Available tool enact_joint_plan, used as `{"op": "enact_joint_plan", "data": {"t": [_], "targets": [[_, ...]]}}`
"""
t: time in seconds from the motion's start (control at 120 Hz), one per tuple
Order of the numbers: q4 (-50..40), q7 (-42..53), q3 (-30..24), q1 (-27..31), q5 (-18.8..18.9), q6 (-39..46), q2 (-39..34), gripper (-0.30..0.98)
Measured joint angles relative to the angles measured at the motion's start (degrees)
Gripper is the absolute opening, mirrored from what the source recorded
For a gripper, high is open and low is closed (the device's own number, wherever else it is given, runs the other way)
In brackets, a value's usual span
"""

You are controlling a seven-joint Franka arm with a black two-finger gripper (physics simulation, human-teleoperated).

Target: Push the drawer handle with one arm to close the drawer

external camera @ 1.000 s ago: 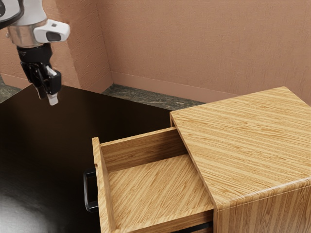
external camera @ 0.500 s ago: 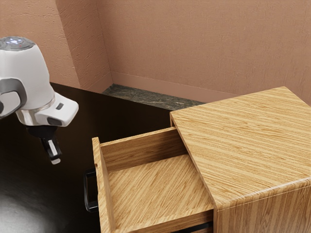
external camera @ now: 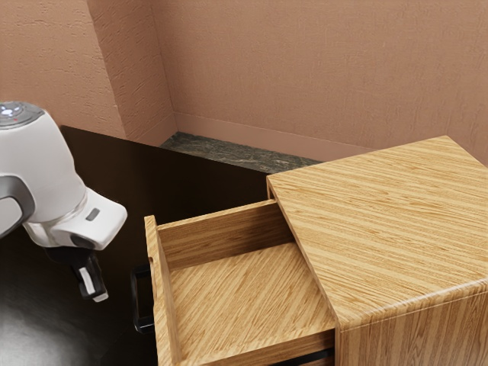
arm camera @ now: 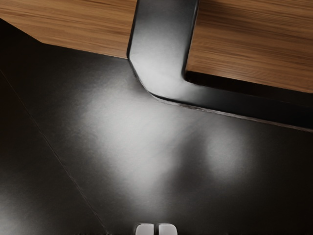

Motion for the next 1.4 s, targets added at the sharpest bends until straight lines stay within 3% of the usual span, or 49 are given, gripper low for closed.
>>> {"op": "enact_joint_plan", "data": {"t": [0.183,0.45,0.883,1.4], "targets": [[0.07,0.76,-4.83,-0.01,-3.86,-2.4,-0.43,-0.1],[1.67,1.69,-5.53,0.44,-5.21,-4.21,0.92,-0.1],[13.47,2.61,-7.2,0.71,-5.03,-2.26,17.31,-0.1],[27.92,2.84,-7.2,0.7,-1.82,-1.81,33.34,-0.1]]}}
